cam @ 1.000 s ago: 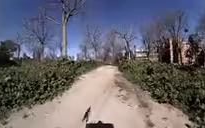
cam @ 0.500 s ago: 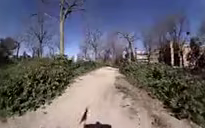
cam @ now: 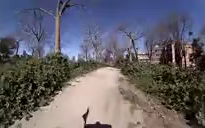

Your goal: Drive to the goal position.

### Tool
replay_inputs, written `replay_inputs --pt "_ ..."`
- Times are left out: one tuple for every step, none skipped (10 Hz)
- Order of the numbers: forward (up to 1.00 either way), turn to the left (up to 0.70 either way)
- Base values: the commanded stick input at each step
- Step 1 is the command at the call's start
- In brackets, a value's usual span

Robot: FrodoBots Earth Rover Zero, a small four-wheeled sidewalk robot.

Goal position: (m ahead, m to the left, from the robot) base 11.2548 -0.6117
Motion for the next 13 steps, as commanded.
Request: replay_inputs --pt "1.00 0.00" --pt "1.00 0.00" --pt "1.00 0.00" --pt "1.00 0.00" --pt "1.00 0.00" --pt "1.00 0.00" --pt "1.00 0.00" --pt "1.00 0.00" --pt "1.00 0.00" --pt "1.00 0.00" --pt "1.00 0.00" --pt "1.00 0.00" --pt "1.00 0.00"
